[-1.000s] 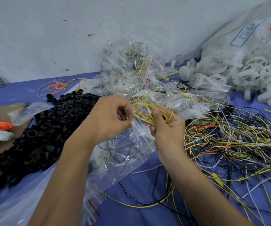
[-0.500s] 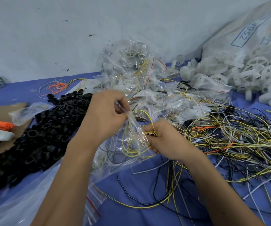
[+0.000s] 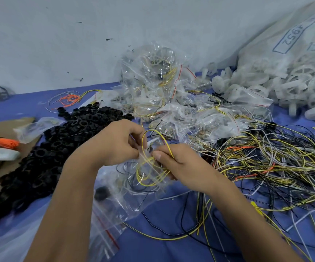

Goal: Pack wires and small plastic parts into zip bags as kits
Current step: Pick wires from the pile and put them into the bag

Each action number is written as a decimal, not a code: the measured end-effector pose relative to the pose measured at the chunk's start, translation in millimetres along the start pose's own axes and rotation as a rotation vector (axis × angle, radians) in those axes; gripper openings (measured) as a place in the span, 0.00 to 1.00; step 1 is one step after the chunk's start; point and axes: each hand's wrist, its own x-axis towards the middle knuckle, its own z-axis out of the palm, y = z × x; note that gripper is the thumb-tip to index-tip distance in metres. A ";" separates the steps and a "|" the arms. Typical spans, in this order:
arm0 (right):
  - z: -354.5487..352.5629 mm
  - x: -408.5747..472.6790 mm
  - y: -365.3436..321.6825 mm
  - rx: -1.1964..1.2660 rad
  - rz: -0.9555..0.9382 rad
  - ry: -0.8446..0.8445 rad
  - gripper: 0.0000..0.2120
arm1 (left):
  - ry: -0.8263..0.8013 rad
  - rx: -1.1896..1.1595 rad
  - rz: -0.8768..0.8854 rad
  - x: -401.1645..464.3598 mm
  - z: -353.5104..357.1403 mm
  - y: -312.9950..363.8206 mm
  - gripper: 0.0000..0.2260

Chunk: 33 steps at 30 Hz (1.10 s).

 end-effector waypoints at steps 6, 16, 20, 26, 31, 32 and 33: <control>-0.4 3.1 9.0 -0.295 0.127 -0.077 0.16 | 0.019 -0.126 -0.226 4.3 6.7 -2.8 0.15; 4.7 3.0 19.2 -0.159 0.213 0.027 0.09 | 0.140 -0.284 -0.331 18.3 31.1 -4.0 0.04; 4.5 3.1 19.9 -0.138 0.242 0.019 0.09 | 0.146 -0.257 -0.338 18.5 35.1 -1.7 0.03; 1.5 2.4 16.3 -0.179 0.258 0.008 0.14 | 0.299 -0.318 -0.326 16.6 27.0 3.0 0.03; -3.0 -0.6 10.7 -0.252 0.231 -0.067 0.17 | 0.445 -0.219 -0.192 12.3 30.2 24.4 0.05; -2.7 -0.7 10.5 -0.280 0.229 -0.084 0.18 | 0.476 -0.183 -0.159 12.0 31.7 29.8 0.06; -1.7 -0.7 10.4 -0.333 0.229 -0.097 0.20 | 0.500 -0.153 -0.128 11.9 33.5 34.9 0.07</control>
